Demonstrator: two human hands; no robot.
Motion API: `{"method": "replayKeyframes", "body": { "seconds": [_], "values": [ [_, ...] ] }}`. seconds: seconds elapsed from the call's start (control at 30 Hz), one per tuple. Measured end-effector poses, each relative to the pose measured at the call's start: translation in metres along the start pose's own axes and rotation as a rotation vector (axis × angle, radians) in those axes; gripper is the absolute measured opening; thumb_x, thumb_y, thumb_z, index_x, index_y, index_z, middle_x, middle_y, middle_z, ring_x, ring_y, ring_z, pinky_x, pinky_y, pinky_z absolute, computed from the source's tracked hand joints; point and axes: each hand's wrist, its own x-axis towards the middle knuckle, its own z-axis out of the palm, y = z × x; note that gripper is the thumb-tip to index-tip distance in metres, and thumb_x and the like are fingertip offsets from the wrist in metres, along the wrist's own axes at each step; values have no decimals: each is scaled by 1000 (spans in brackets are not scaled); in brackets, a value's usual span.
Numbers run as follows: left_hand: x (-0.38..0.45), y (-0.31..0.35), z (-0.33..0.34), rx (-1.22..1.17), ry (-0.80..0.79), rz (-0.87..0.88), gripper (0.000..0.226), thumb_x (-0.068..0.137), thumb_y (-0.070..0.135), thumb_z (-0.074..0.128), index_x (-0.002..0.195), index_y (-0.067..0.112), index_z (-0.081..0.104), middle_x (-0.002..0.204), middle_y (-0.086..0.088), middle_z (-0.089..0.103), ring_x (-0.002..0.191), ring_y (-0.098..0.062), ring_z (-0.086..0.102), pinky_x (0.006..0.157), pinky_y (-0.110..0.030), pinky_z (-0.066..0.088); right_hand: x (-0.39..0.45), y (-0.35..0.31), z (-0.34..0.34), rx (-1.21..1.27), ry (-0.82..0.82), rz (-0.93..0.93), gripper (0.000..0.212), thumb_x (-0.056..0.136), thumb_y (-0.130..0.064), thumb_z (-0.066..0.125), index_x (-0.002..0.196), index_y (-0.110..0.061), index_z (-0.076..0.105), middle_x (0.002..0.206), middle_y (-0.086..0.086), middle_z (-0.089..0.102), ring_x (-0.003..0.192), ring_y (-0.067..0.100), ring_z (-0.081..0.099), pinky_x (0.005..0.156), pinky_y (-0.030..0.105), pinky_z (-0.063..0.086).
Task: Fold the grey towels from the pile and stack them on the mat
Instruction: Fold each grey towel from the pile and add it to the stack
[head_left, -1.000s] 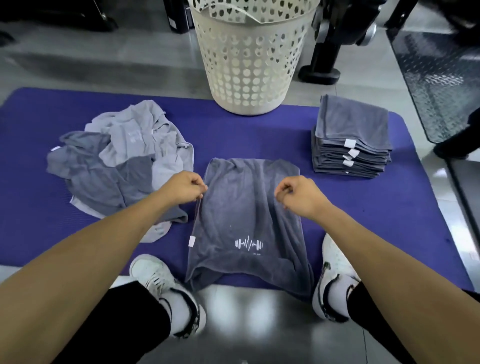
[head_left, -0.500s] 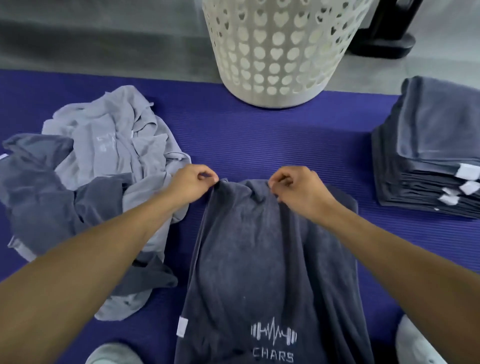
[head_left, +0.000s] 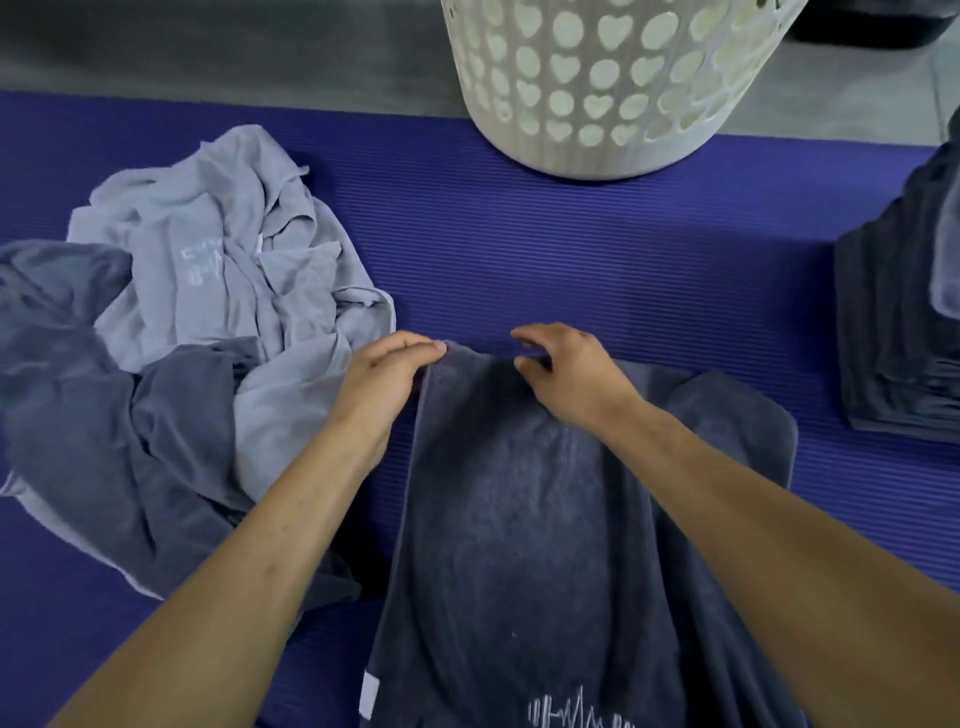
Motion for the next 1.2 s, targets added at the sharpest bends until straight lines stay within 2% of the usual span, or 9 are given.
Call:
{"method": "replayKeyframes", "body": {
  "seconds": [0.17,0.3,0.6,0.67,0.73,0.83,0.97,1.07,1.2],
  "values": [
    [-1,2,-3,-278,-40,-64,29,92,4,59,65,12,52,106,-7,75,109,-22,67,99,-34,48,9,-3,2,40,16,47,12,97,-27,60,98,-20,70,97,-5,70,91,10,65,75,25,55],
    [0,0,-8,-264,-23,-43,29,90,8,66,63,18,68,82,-4,74,82,-17,68,84,-31,52,9,-1,2,132,99,59,12,96,-22,62,89,-18,71,80,-13,67,73,0,61,55,2,40],
    [-5,0,-18,-189,30,8,13,87,5,69,77,12,74,96,-5,76,94,-19,71,85,-28,54,18,3,-7,53,56,150,31,101,-33,53,89,-9,67,78,5,65,66,17,59,55,26,48],
    [-6,1,-18,-140,-7,-68,15,90,13,66,77,12,73,85,-3,76,82,-15,71,76,-27,54,18,3,-6,70,50,136,28,101,-33,52,91,-11,67,84,7,68,71,22,62,61,30,52],
    [-1,2,-15,-56,-9,-183,20,93,28,64,80,14,72,73,1,73,70,-11,70,70,-25,55,17,1,-3,122,41,104,21,101,-30,53,96,-16,68,91,1,70,78,17,65,62,22,51],
    [14,5,-11,144,-14,-268,29,89,44,67,89,16,73,81,-1,75,79,-16,72,76,-30,57,14,2,-2,87,-34,49,18,97,-31,60,111,-21,67,103,-10,66,86,0,60,66,6,38],
    [30,16,-8,361,-67,-261,27,82,49,72,86,22,72,80,1,73,73,-13,67,65,-26,48,14,4,-3,-38,-43,19,16,91,-21,69,107,-19,67,90,-13,59,77,-3,55,66,10,45],
    [35,19,-4,197,5,-201,15,78,31,79,79,18,73,79,-1,74,76,-16,67,69,-29,51,16,4,-4,-28,22,40,4,93,-19,64,94,-19,68,86,-8,64,80,10,62,76,31,57],
    [26,11,-6,-224,67,-164,7,83,14,74,80,8,72,88,-12,76,87,-24,72,89,-35,56,19,2,-2,-32,75,33,12,97,-28,58,97,-16,61,91,0,64,83,20,61,77,42,55]
  ]
}}
